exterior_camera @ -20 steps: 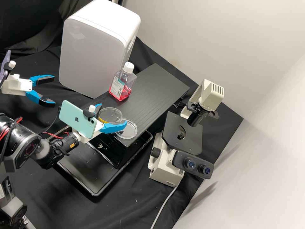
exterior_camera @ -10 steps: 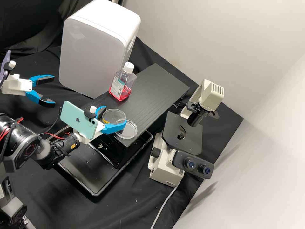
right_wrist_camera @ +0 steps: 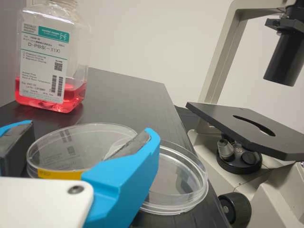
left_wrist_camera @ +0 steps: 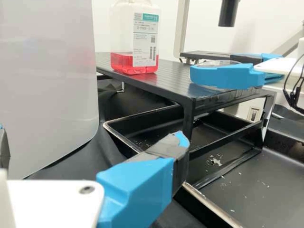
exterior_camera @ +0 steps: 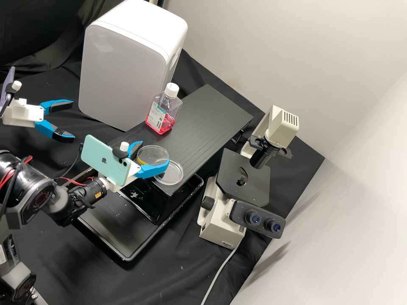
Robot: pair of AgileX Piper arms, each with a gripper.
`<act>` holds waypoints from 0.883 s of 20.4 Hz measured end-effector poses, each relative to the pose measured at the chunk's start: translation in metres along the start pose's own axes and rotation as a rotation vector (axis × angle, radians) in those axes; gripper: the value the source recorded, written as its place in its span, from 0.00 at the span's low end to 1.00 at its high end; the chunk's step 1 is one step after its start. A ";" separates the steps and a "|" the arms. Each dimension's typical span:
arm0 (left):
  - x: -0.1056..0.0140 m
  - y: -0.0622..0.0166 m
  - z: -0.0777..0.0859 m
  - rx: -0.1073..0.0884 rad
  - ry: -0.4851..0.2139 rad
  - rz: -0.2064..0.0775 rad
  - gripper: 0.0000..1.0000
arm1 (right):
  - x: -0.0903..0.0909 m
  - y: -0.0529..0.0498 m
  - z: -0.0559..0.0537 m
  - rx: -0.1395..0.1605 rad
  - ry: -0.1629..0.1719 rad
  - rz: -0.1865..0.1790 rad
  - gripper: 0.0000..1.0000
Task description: Place the lid on the petri dish
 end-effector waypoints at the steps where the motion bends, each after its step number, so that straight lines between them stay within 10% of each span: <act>1: 0.001 -0.0001 0.000 0.000 0.000 0.000 1.00 | 0.000 0.000 0.000 0.000 0.000 0.000 0.00; 18: 0.001 -0.0010 0.000 -0.001 0.001 -0.004 1.00 | -0.001 0.022 0.015 0.128 -0.064 0.082 0.00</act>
